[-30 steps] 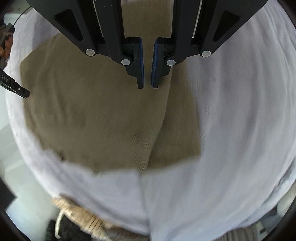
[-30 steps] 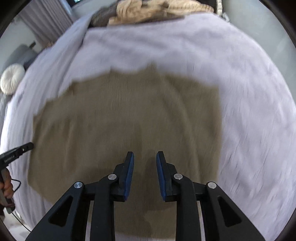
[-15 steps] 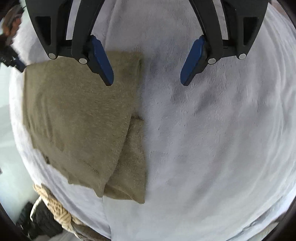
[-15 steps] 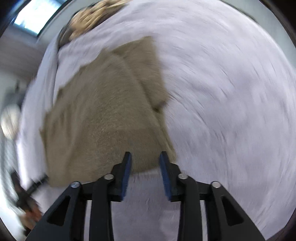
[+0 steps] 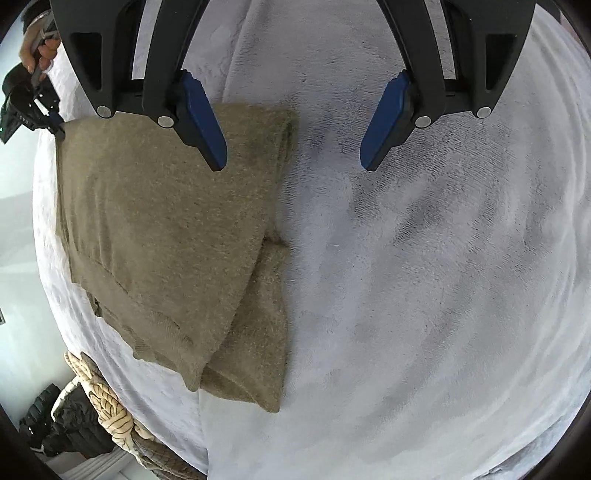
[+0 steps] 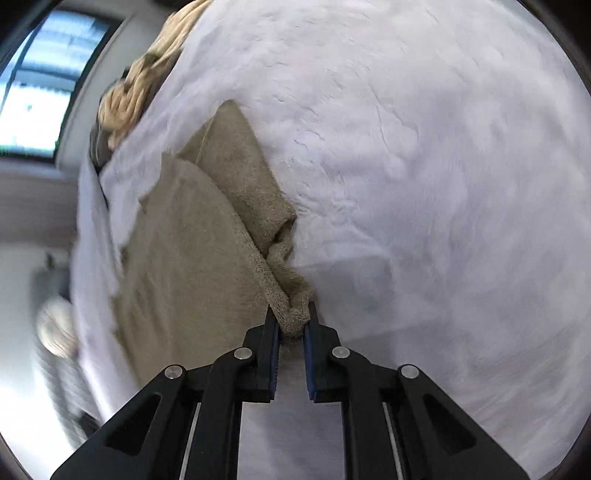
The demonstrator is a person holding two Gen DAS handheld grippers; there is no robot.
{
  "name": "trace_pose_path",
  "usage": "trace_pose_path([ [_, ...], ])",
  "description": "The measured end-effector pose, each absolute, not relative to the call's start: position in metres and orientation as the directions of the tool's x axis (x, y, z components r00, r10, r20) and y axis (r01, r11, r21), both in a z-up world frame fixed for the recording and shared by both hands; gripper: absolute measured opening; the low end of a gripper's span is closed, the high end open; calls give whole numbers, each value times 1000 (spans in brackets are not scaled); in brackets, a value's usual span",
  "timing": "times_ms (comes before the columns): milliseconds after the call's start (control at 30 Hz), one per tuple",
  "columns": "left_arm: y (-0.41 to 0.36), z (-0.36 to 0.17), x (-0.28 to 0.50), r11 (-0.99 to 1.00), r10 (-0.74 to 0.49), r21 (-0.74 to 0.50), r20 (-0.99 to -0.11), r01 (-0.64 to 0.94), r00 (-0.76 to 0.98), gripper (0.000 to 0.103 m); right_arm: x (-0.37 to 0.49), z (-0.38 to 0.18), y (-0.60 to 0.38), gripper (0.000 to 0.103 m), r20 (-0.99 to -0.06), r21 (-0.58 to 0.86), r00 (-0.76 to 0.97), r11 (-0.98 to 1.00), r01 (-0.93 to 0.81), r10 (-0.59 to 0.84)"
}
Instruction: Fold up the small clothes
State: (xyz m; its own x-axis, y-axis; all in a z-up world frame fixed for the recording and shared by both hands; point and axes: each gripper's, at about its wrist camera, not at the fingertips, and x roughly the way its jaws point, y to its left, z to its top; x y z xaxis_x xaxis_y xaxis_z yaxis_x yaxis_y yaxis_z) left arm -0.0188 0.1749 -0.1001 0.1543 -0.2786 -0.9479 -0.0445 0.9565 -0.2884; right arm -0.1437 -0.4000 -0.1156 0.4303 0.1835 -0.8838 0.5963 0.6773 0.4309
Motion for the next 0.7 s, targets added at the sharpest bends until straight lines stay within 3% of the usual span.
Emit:
trace_pose_path([
  [133,175,-103,-19,969,-240,-247,-959,-32,151,75,-133,-126,-396,15,-917,369,360,715,594,173],
  [300,176,-97,-23,952,-303,-306,-941,4,148,75,-149,-101,-366,22,-853,504,435,674,540,289],
  [333,175,-96,-23,947,-319,-321,-936,10,146,75,-149,-100,-354,26,-831,544,438,666,511,342],
  [367,173,-96,-23,940,-340,-341,-929,16,146,75,-146,-104,-335,40,-797,599,432,647,472,423],
  [433,169,-95,-22,930,-367,-367,-919,32,143,75,-137,-118,-295,54,-737,676,396,604,421,548],
  [467,165,-95,-22,927,-376,-374,-916,42,141,75,-129,-128,-274,54,-707,707,370,584,399,603],
  [533,157,-96,-21,922,-387,-382,-912,61,135,66,-109,-154,-227,54,-644,759,318,527,383,696],
  [667,153,-102,-23,918,-396,-390,-913,78,99,33,-73,-196,-175,54,-559,804,325,402,437,763],
  [700,153,-103,-23,919,-392,-386,-915,81,98,32,-76,-199,-173,52,-554,806,334,390,446,763],
])
